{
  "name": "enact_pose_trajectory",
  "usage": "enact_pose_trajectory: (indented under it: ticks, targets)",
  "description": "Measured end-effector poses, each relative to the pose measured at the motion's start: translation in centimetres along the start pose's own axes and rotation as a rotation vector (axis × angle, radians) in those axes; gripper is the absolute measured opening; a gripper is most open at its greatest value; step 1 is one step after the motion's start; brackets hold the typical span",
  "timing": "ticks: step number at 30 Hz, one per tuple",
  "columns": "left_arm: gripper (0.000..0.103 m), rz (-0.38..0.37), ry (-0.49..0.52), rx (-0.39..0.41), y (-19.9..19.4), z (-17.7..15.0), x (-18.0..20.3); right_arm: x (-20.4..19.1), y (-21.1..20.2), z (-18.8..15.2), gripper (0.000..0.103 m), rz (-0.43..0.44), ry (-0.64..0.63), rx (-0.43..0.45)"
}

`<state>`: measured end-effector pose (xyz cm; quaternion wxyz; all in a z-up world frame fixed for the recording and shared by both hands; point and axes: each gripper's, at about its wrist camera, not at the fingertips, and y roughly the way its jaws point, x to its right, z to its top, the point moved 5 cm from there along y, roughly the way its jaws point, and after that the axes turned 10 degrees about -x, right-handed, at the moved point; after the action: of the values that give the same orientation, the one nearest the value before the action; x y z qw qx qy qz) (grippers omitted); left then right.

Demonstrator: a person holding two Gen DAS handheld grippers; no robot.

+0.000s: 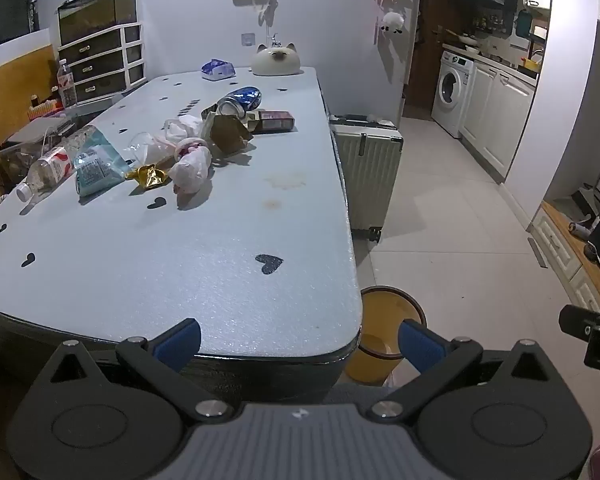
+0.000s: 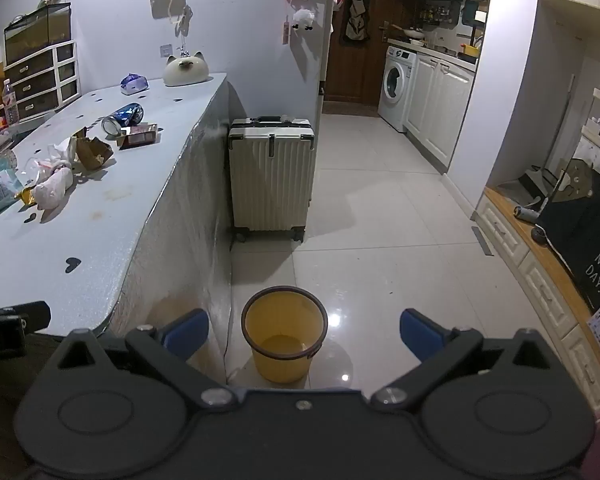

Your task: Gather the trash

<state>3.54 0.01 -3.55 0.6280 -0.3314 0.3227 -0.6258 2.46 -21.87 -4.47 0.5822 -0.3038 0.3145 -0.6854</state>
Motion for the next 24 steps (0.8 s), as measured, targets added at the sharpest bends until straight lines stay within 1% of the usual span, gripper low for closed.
enact_pose_trajectory:
  ticks: [24]
  targets:
    - [0.103,0.004,0.003,0.004,-0.02,0.01,0.01,0.03,-0.07,0.01,0.103,-0.002,-0.001,0.004]
